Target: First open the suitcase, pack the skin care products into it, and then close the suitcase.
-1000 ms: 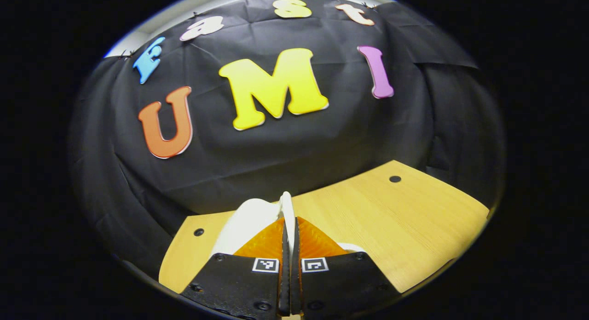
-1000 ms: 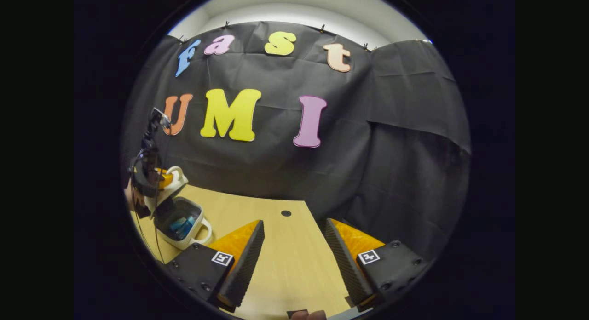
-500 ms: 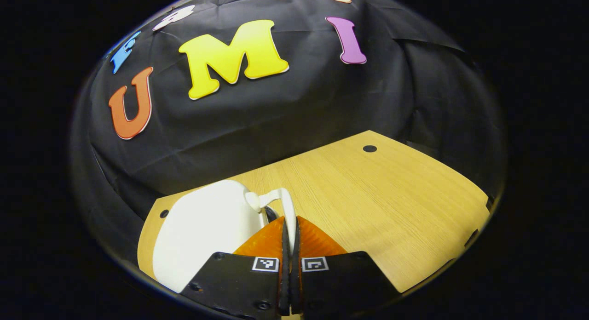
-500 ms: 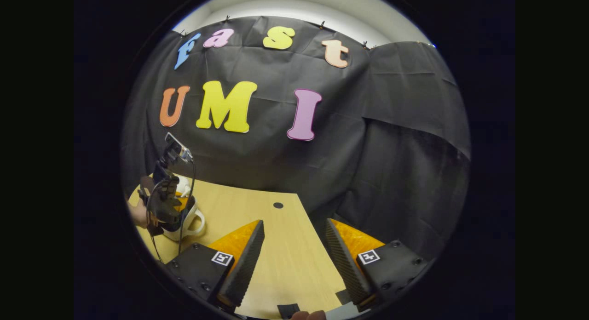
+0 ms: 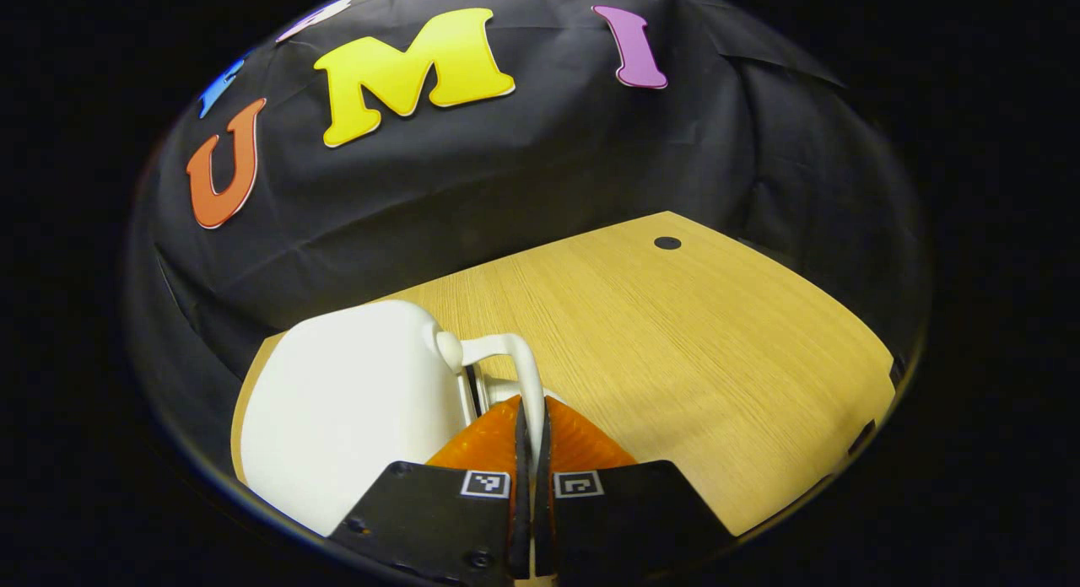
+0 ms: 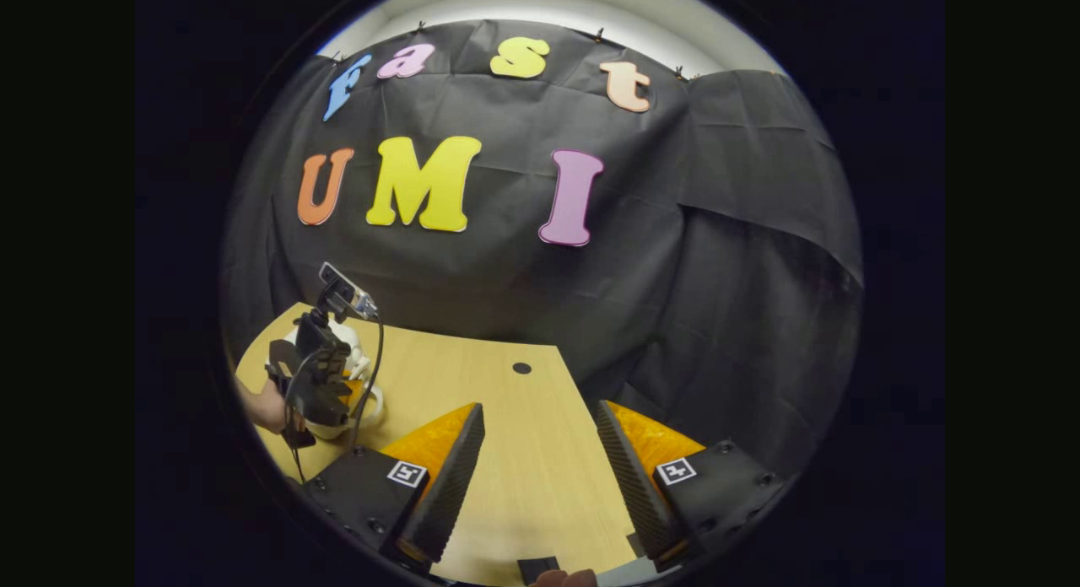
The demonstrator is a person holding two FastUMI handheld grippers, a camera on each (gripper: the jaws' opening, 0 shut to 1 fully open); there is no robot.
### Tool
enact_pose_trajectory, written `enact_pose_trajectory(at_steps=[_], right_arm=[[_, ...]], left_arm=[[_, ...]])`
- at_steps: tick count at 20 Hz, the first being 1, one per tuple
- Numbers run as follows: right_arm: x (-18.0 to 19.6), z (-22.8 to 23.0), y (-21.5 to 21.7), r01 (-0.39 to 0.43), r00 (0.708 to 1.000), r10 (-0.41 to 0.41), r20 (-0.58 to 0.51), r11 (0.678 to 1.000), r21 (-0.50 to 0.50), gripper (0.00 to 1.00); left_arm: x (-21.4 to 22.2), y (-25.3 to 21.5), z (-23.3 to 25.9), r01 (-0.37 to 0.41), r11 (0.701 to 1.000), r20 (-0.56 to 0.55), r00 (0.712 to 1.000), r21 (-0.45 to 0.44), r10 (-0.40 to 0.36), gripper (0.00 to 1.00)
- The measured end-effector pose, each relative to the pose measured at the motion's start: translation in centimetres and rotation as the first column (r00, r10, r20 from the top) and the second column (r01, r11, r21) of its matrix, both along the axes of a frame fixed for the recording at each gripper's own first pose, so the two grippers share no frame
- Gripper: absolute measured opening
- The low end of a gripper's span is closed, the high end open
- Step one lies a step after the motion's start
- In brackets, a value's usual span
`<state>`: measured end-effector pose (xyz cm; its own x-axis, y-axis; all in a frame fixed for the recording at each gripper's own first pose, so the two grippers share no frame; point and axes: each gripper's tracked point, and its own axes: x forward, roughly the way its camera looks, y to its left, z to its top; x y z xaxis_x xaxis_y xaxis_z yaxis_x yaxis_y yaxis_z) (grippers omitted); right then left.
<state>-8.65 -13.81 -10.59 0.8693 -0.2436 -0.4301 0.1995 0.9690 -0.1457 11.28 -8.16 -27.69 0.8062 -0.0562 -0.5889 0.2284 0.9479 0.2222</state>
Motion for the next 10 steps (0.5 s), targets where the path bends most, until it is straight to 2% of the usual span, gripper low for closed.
enact_pose_trajectory(at_steps=[3, 7, 9, 10], right_arm=[[0.0, -0.6, 0.1, -0.001, 1.0, 0.002, -0.01, 1.0, 0.008, 0.8], [0.2, -0.8, 0.4, -0.01, 1.0, 0.01, -0.013, 1.0, 0.017, 0.8], [0.3, -0.9, 0.6, -0.019, 1.0, 0.019, -0.012, 1.0, 0.014, 0.8], [0.4, -0.9, 0.7, -0.025, 1.0, 0.025, -0.012, 1.0, 0.016, 0.8]], left_arm=[[0.0, -0.3, -0.6, -0.021, 1.0, -0.008, 1.0, -0.008, 0.02, 0.06], [0.0, -0.8, -1.1, -0.045, 0.997, -0.032, 0.999, -0.067, 0.043, 0.11], [-0.3, -1.1, -1.4, -0.053, 0.993, -0.064, 0.997, -0.109, 0.047, 0.18], [-0.3, -1.3, -1.5, -0.055, 0.991, -0.077, 0.996, -0.12, 0.046, 0.32]])
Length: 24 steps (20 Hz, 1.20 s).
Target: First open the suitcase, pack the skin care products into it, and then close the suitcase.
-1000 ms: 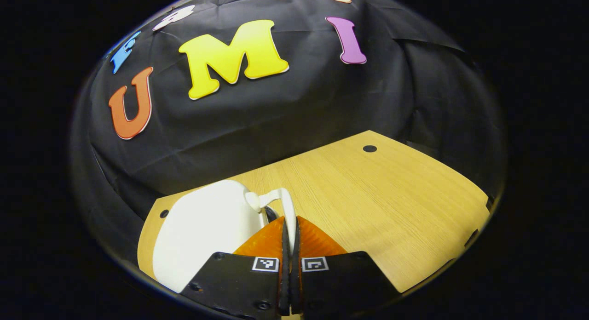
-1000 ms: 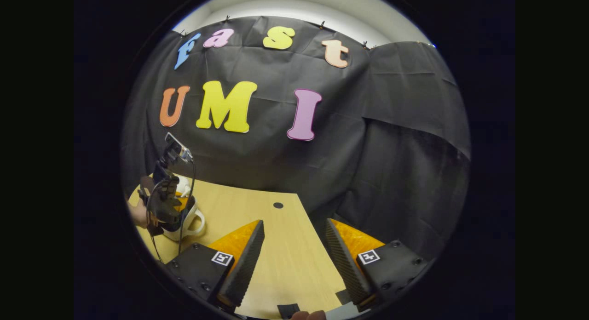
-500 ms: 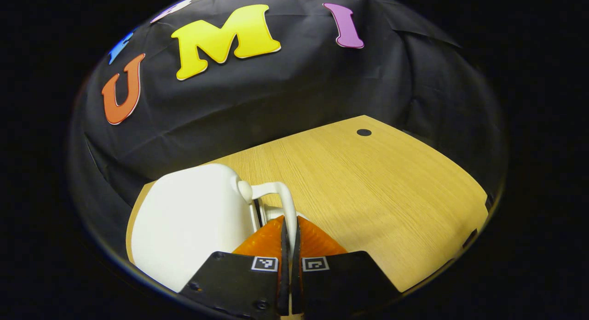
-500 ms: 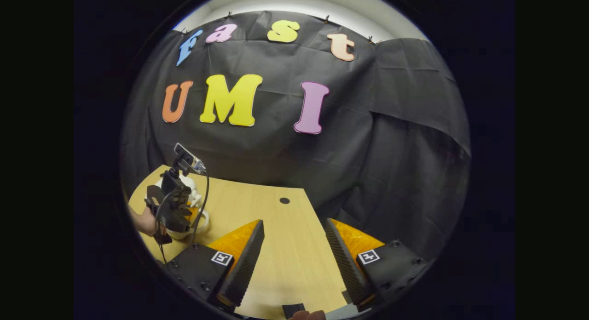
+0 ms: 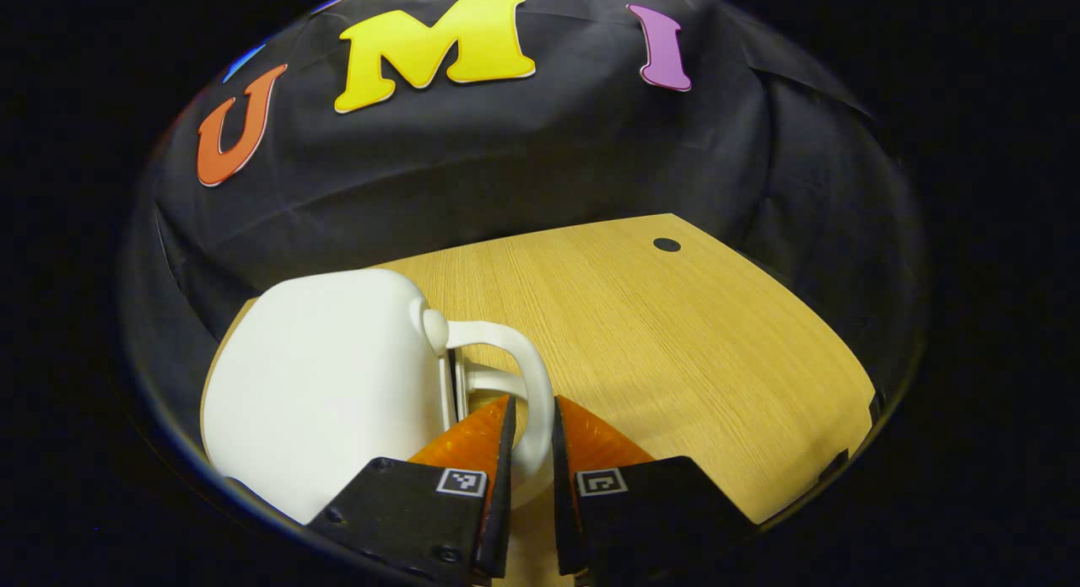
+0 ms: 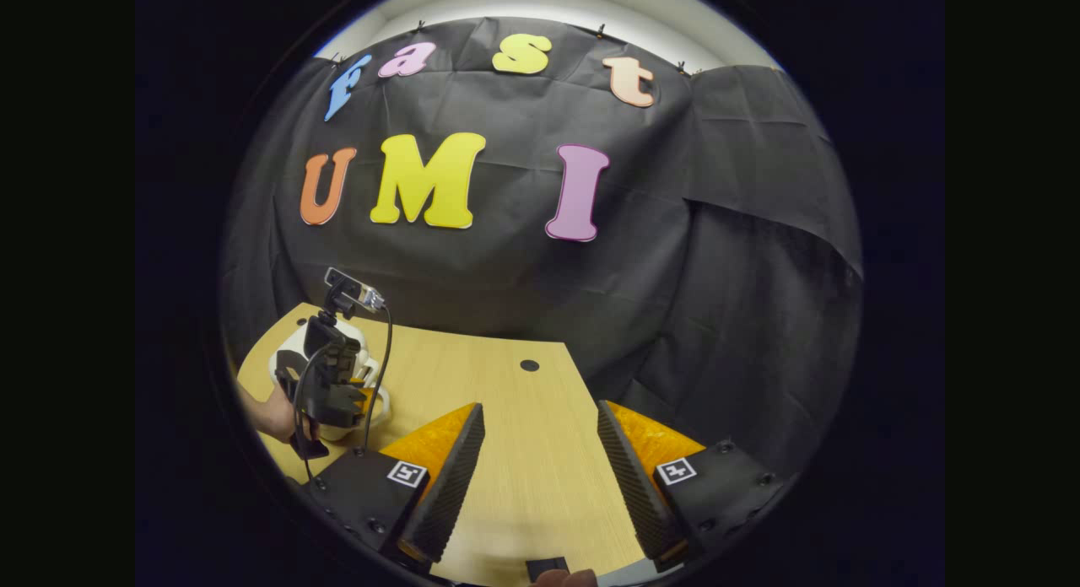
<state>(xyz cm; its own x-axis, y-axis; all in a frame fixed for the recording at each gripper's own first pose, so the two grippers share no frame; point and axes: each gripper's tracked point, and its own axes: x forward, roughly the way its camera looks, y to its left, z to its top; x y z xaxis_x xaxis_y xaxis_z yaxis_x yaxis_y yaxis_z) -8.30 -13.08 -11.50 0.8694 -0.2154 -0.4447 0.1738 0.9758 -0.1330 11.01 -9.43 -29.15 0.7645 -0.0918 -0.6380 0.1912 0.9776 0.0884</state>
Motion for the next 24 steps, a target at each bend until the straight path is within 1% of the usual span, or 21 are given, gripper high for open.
enact_pose_trajectory(at_steps=[1, 3, 4, 6, 7, 8, 9, 10, 12, 13, 17, 19, 22, 24], right_arm=[[-0.1, 0.0, 0.1, -0.005, 1.0, 0.005, 0.0, 1.0, 0.001, 0.8], [-0.1, 0.0, 0.2, -0.01, 1.0, 0.01, 0.004, 1.0, 0.005, 0.8], [0.0, 0.1, 0.4, -0.014, 1.0, 0.014, 0.007, 1.0, 0.006, 0.8], [0.1, 0.3, 0.5, -0.022, 1.0, 0.022, 0.015, 1.0, 0.012, 0.8], [0.3, 0.1, 0.8, -0.03, 0.999, 0.03, 0.016, 0.999, 0.016, 0.8], [0.6, 0.1, 1.1, -0.04, 0.999, 0.04, 0.018, 0.999, 0.018, 0.8], [0.8, 0.3, 1.4, -0.052, 0.998, 0.051, 0.022, 0.998, 0.022, 0.8], [1.1, 0.4, 1.8, -0.06, 0.998, 0.059, 0.029, 0.998, 0.024, 0.8], [2.2, 1.1, 2.8, -0.083, 0.995, 0.081, 0.057, 0.996, 0.034, 0.8], [2.8, 1.4, 3.6, -0.1, 0.993, 0.097, 0.074, 0.994, 0.039, 0.8], [5.7, 3.9, 7.4, -0.182, 0.971, 0.172, 0.164, 0.982, 0.047, 0.8], [7.1, 5.1, 10.0, -0.232, 0.953, 0.218, 0.21, 0.972, 0.043, 0.8], [8.8, 7.1, 14.0, -0.286, 0.927, 0.256, 0.276, 0.956, 0.073, 0.79], [9.4, 8.3, 16.3, -0.305, 0.912, 0.263, 0.315, 0.948, 0.092, 0.8]], left_arm=[[-0.1, -0.3, 0.1, 0.008, 1.0, -0.006, 1.0, 0.001, -0.008, 0.28], [-0.7, -1.3, 0.1, 0.03, 0.999, -0.003, 1.0, -0.034, -0.03, 0.37], [-1.0, -1.6, 0.4, 0.037, 0.998, -0.001, 0.999, -0.046, -0.037, 0.49], [-1.4, -1.6, 1.4, 0.026, 0.999, 0.018, 1.0, -0.043, -0.026, 0.83], [-1.7, -1.5, 1.9, 0.022, 0.999, 0.032, 0.999, -0.042, -0.02, 0.92], [-2.0, -1.3, 2.8, 0.013, 0.999, 0.049, 0.999, -0.041, -0.011, 0.94], [-2.5, -1.1, 3.5, 0.007, 0.999, 0.059, 0.998, -0.047, -0.004, 1.0], [-2.8, -0.8, 4.3, 0.001, 0.999, 0.074, 0.997, -0.051, 0.003, 0.95], [-3.4, 0.1, 6.4, -0.028, 0.998, 0.111, 0.993, -0.064, 0.035, 0.95], [-3.7, 0.6, 7.8, -0.046, 0.995, 0.136, 0.989, -0.083, 0.057, 0.95], [-5.1, 4.0, 14.6, -0.117, 0.982, 0.252, 0.956, -0.148, 0.152, 0.95], [-6.1, 5.2, 18.6, -0.141, 0.976, 0.33, 0.925, -0.167, 0.19, 0.95], [-6.6, 8.3, 24.6, -0.163, 0.973, 0.475, 0.852, -0.162, 0.222, 0.95], [-7.5, 9.2, 27.3, -0.171, 0.971, 0.533, 0.813, -0.168, 0.235, 0.94]])
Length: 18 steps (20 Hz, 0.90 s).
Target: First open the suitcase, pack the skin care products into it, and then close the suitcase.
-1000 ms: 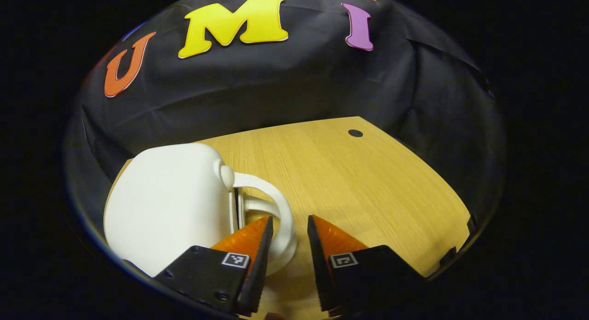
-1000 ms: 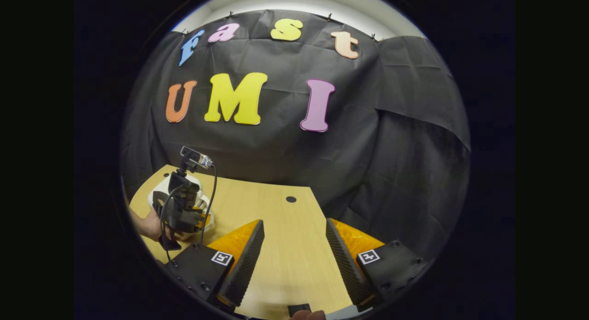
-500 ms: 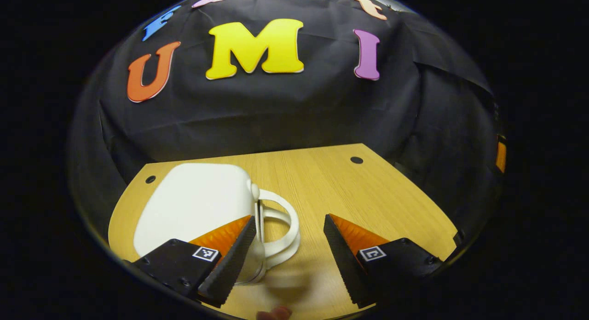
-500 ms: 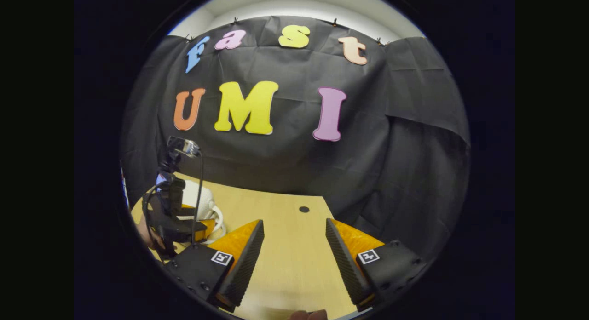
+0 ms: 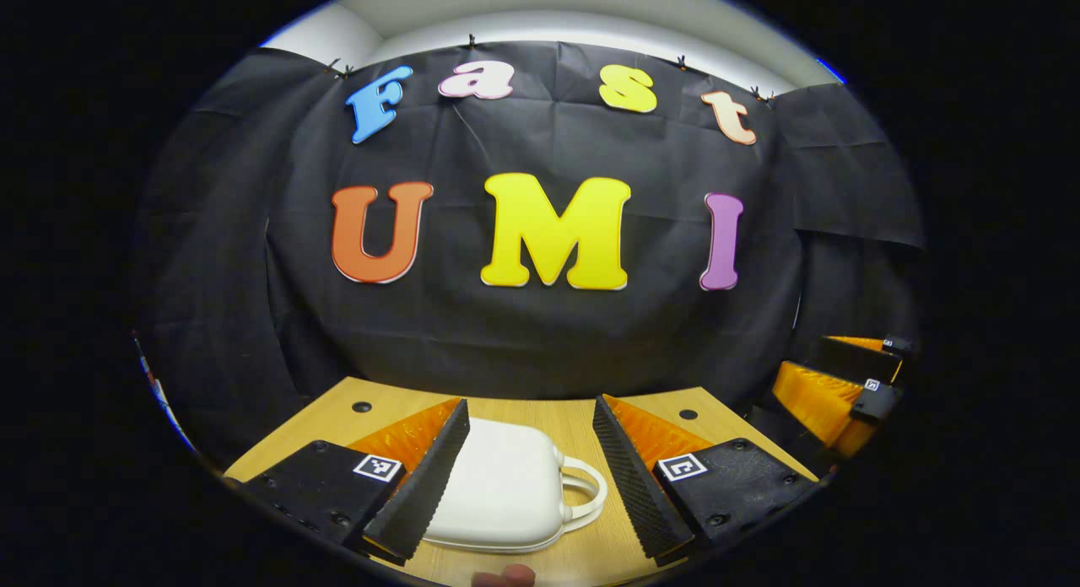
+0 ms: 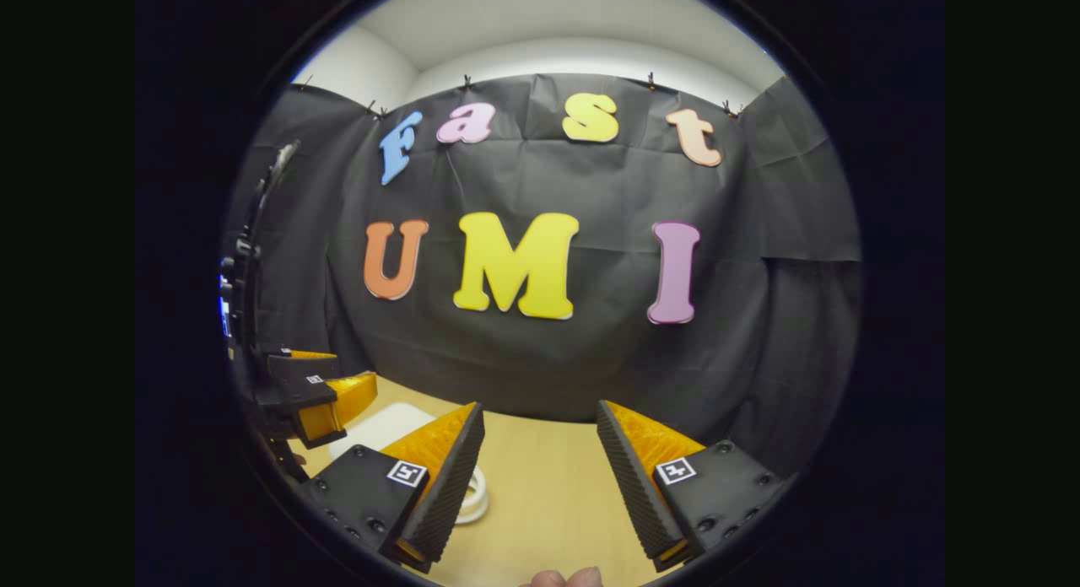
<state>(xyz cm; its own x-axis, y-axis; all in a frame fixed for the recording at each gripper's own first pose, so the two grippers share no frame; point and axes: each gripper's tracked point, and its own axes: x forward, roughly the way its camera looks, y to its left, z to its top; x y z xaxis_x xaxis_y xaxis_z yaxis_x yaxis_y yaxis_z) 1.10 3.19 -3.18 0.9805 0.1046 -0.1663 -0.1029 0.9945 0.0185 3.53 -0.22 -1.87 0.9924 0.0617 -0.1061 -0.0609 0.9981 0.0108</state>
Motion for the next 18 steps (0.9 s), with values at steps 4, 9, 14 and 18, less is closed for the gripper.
enact_pose_trajectory(at_steps=[4, 9, 14, 18], right_arm=[[0.4, 0.9, 2.2, 0.007, 0.999, -0.008, 0.031, 1.0, 0.023, 0.8], [0.1, 0.7, 3.2, 0.009, 1.0, -0.01, 0.02, 0.999, 0.036, 0.8], [-0.3, 0.7, 3.8, 0.001, 1.0, -0.002, 0.012, 1.0, 0.031, 0.8], [-0.4, 0.8, 4.6, -0.012, 1.0, 0.011, 0.012, 0.999, 0.038, 0.78]], left_arm=[[-1.4, 1.2, 1.8, -0.024, 1.0, 0.044, 0.999, -0.007, 0.025, 0.94], [-1.5, 2.1, 1.5, -0.047, 0.999, 0.024, 0.999, -0.024, 0.047, 0.95], [-2.2, 2.2, 1.6, -0.028, 0.999, 0.042, 0.999, -0.026, 0.029, 0.95], [-2.6, 1.4, 1.5, 0.02, 0.999, 0.042, 0.999, -0.034, -0.018, 0.97]])
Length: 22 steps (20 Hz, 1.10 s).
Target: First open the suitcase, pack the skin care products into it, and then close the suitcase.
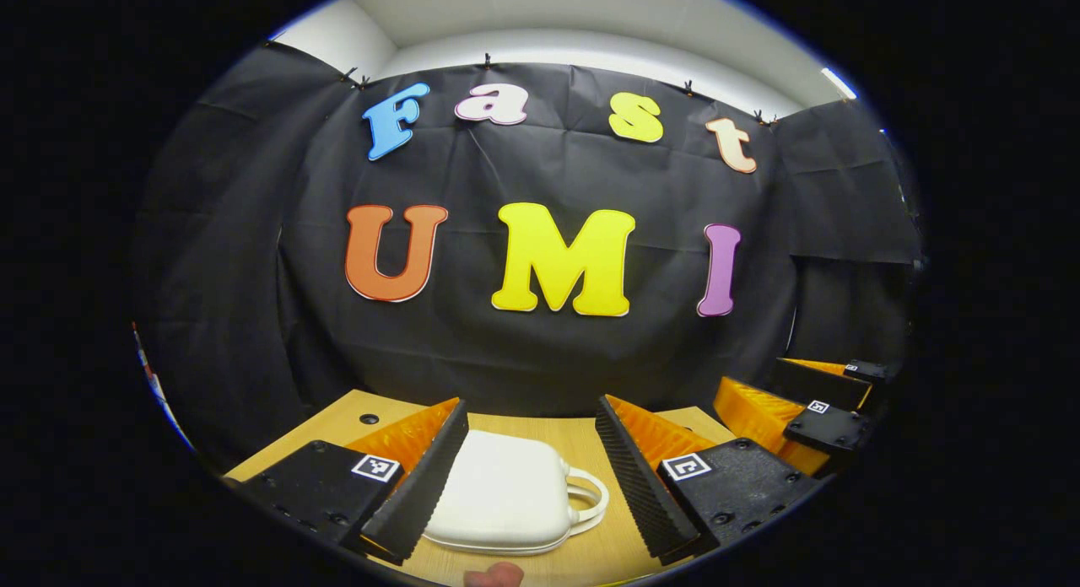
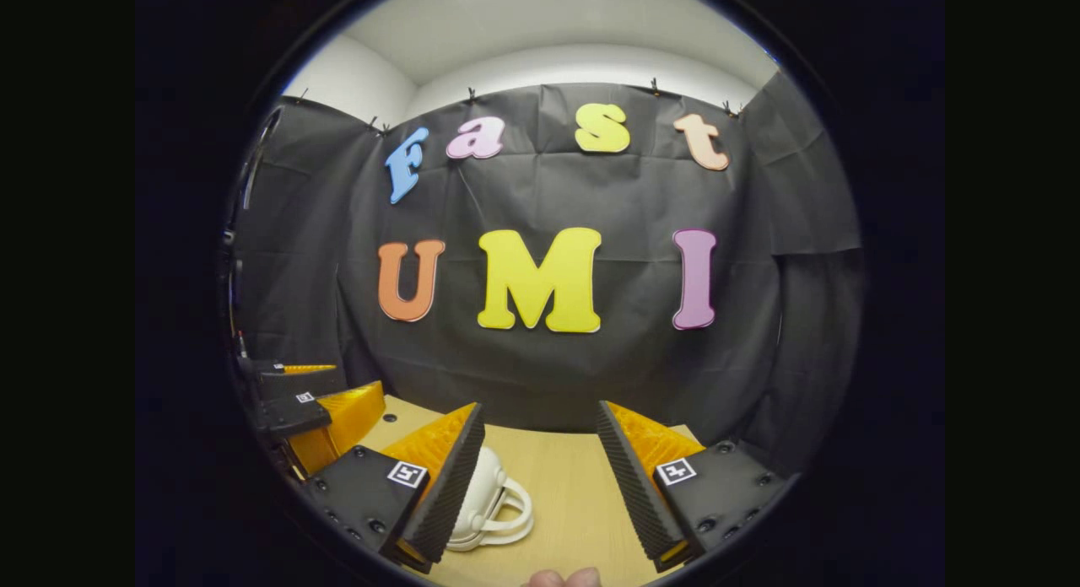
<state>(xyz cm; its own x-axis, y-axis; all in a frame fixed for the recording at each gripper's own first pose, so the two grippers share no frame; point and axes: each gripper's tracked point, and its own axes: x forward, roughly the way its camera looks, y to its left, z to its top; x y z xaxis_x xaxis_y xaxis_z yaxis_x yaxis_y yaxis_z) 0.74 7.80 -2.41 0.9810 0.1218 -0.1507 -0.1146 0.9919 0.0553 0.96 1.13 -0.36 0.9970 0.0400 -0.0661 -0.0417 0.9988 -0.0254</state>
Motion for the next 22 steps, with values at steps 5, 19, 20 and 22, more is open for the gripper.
enact_pose_trajectory(at_steps=[5, 19, 20, 22], right_arm=[[-0.1, 0.1, 1.0, -0.025, 1.0, 0.025, 0.002, 1.0, -0.002, 0.8], [-0.2, -0.3, 2.0, -0.054, 0.998, 0.054, -0.015, 0.999, 0.005, 0.8], [-0.2, -0.3, 2.0, -0.053, 0.999, 0.053, -0.015, 0.999, 0.002, 0.8], [-0.2, -0.1, 1.9, -0.051, 0.999, 0.051, -0.008, 0.999, 0.003, 0.79]], left_arm=[[-0.2, -0.3, -0.2, 0.017, 1.0, -0.009, 1.0, 0.008, -0.017, 0.97], [-0.8, -0.1, 0.3, 0.023, 1.0, -0.003, 1.0, 0.019, -0.023, 0.97], [-0.8, -0.1, 0.3, 0.024, 1.0, 0.001, 1.0, 0.021, -0.024, 0.97], [-0.7, -0.1, 0.4, 0.024, 1.0, 0.002, 1.0, 0.017, -0.024, 0.97]])
